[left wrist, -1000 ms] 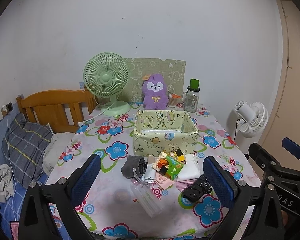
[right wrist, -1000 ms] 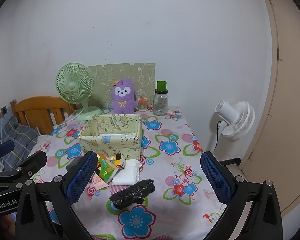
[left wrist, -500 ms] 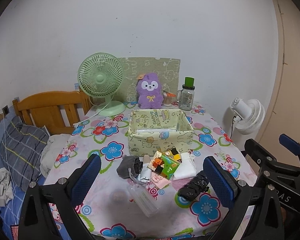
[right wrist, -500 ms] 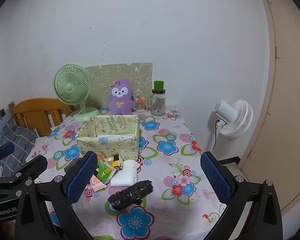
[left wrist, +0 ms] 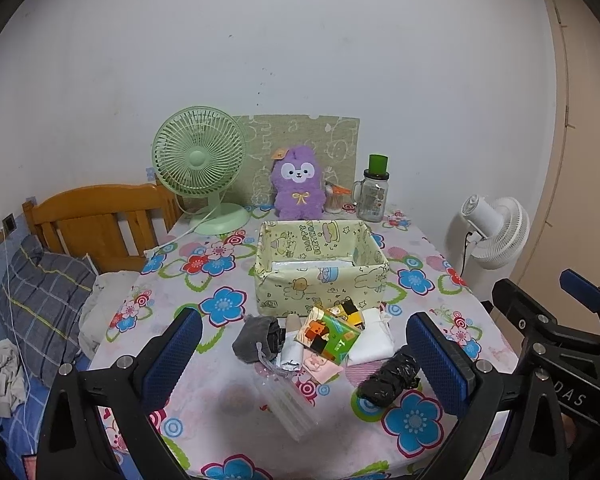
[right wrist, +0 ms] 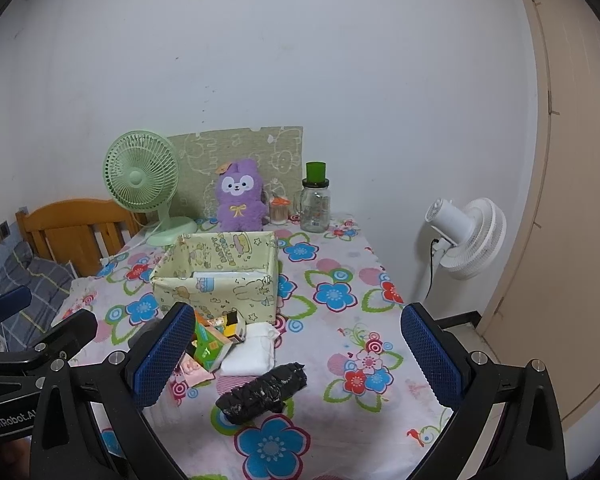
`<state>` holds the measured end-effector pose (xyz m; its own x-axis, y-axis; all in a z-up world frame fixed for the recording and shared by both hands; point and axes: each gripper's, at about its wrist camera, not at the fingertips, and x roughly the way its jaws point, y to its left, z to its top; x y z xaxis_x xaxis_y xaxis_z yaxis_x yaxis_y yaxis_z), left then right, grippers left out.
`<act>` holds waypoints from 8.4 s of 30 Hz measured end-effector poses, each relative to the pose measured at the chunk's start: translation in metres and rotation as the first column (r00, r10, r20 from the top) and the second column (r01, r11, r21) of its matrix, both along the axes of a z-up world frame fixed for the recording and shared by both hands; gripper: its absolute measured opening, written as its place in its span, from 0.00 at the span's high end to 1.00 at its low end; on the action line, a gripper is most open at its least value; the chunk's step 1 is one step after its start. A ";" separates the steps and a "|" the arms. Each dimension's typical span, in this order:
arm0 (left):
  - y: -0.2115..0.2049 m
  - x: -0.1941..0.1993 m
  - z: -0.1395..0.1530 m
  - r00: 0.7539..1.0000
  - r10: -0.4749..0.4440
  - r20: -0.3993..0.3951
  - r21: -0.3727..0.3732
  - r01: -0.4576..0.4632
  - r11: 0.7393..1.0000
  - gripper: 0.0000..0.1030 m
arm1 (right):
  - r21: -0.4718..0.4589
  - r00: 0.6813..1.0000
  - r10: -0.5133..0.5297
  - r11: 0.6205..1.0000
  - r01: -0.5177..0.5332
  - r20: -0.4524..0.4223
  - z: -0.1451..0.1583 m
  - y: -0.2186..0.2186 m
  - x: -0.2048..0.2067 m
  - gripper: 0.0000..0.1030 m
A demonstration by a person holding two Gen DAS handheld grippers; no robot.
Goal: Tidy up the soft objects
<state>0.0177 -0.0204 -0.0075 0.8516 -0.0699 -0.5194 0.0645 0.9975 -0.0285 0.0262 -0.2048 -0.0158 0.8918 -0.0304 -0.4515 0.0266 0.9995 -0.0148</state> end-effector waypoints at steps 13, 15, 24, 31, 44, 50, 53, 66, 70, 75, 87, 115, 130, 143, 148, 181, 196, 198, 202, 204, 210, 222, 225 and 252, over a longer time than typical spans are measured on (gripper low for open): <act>-0.002 0.009 0.000 1.000 -0.013 0.001 0.001 0.013 1.000 0.00 | -0.010 1.000 -0.003 1.000 0.003 -0.006 0.001 -0.001 0.009 0.00; -0.002 0.009 0.000 1.000 -0.012 0.000 0.001 0.012 1.000 0.00 | -0.011 1.000 -0.003 1.000 0.003 -0.006 0.002 -0.002 0.010 0.00; -0.002 0.015 -0.002 1.000 -0.012 -0.011 0.001 0.012 1.000 0.00 | -0.009 1.000 -0.005 1.000 0.005 -0.004 0.003 -0.002 0.014 0.00; -0.001 0.017 -0.004 1.000 -0.014 -0.014 0.002 0.014 1.000 0.01 | 0.002 1.000 -0.004 1.000 0.004 -0.014 0.003 -0.003 0.015 0.00; 0.003 0.025 -0.014 0.999 -0.010 -0.041 -0.011 0.010 1.000 0.01 | -0.020 1.000 0.000 1.000 -0.001 -0.020 -0.008 0.002 0.024 0.00; 0.006 0.030 -0.024 0.998 -0.007 -0.068 -0.019 0.006 1.000 0.02 | -0.010 1.000 0.022 1.000 -0.022 -0.015 -0.017 0.004 0.028 0.00; 0.007 0.031 -0.026 0.998 -0.011 -0.069 -0.023 0.009 1.000 0.02 | -0.018 1.000 0.016 1.000 -0.016 -0.018 -0.021 0.005 0.031 0.00; 0.011 0.053 -0.056 0.988 -0.001 -0.153 -0.024 -0.002 1.000 0.06 | 0.013 0.997 0.042 0.999 -0.041 -0.058 -0.046 0.009 0.047 0.00; 0.008 0.059 -0.068 0.984 -0.005 -0.180 -0.020 0.001 1.000 0.07 | 0.002 0.997 0.057 0.998 -0.057 -0.057 -0.056 0.015 0.049 0.00; 0.003 0.063 -0.084 0.978 -0.017 -0.207 -0.023 0.013 1.000 0.08 | 0.000 0.995 0.071 0.997 -0.071 -0.076 -0.071 0.018 0.054 0.00; -0.007 0.079 -0.131 0.950 0.009 -0.311 -0.014 -0.014 1.000 0.14 | 0.007 0.980 0.066 0.998 -0.066 -0.186 -0.119 0.017 0.074 0.04; -0.002 0.097 -0.173 0.915 0.114 -0.388 0.072 -0.093 0.993 0.66 | 0.016 0.920 0.017 1.000 -0.012 -0.392 -0.180 0.031 0.112 0.21; -0.007 0.091 -0.170 0.918 0.049 -0.393 -0.001 -0.054 0.999 0.82 | 0.060 0.928 0.052 0.998 -0.032 -0.369 -0.172 0.034 0.097 0.62; -0.008 0.073 -0.154 0.936 0.042 -0.350 -0.007 -0.048 0.999 0.82 | 0.084 0.958 0.083 0.995 -0.062 -0.275 -0.141 0.041 0.077 0.62; -0.008 0.073 -0.143 0.943 0.038 -0.330 -0.012 -0.045 0.999 0.82 | 0.088 0.964 0.083 0.994 -0.063 -0.254 -0.129 0.040 0.076 0.62; -0.026 0.052 -0.051 0.987 0.009 -0.160 0.000 -0.010 1.000 0.82 | 0.080 0.995 0.076 0.994 -0.070 -0.071 -0.036 0.023 0.052 0.62; -0.036 0.054 -0.035 0.991 -0.027 -0.131 0.002 0.027 1.000 0.82 | 0.062 0.992 0.114 0.992 -0.111 -0.051 -0.019 0.031 0.053 0.62; -0.036 0.056 -0.034 0.991 -0.025 -0.129 0.002 0.026 1.000 0.82 | 0.058 0.992 0.118 0.992 -0.115 -0.051 -0.019 0.033 0.055 0.62; -0.035 0.063 -0.035 0.991 -0.019 -0.136 0.006 0.020 1.000 0.82 | 0.052 0.990 0.128 0.991 -0.125 -0.058 -0.020 0.035 0.062 0.62; -0.036 0.066 -0.036 0.990 -0.019 -0.137 0.009 0.020 1.000 0.82 | 0.052 0.989 0.132 0.990 -0.129 -0.061 -0.020 0.037 0.065 0.62; -0.036 0.077 -0.035 0.991 -0.010 -0.131 0.019 0.013 1.000 0.81 | 0.046 0.988 0.137 0.990 -0.134 -0.066 -0.019 0.042 0.079 0.62; -0.030 0.107 -0.029 0.993 0.015 -0.113 0.038 -0.010 0.999 0.81 | 0.051 0.988 0.141 0.989 -0.138 -0.056 -0.014 0.047 0.110 0.62; -0.029 0.115 -0.027 0.994 0.016 -0.110 0.043 -0.012 0.999 0.81 | 0.049 0.989 0.138 0.990 -0.135 -0.058 -0.013 0.048 0.119 0.62; -0.031 0.200 -0.024 0.993 -0.008 -0.115 0.033 0.012 0.999 0.81 | 0.059 0.985 0.134 0.990 -0.128 -0.105 -0.012 0.045 0.209 0.62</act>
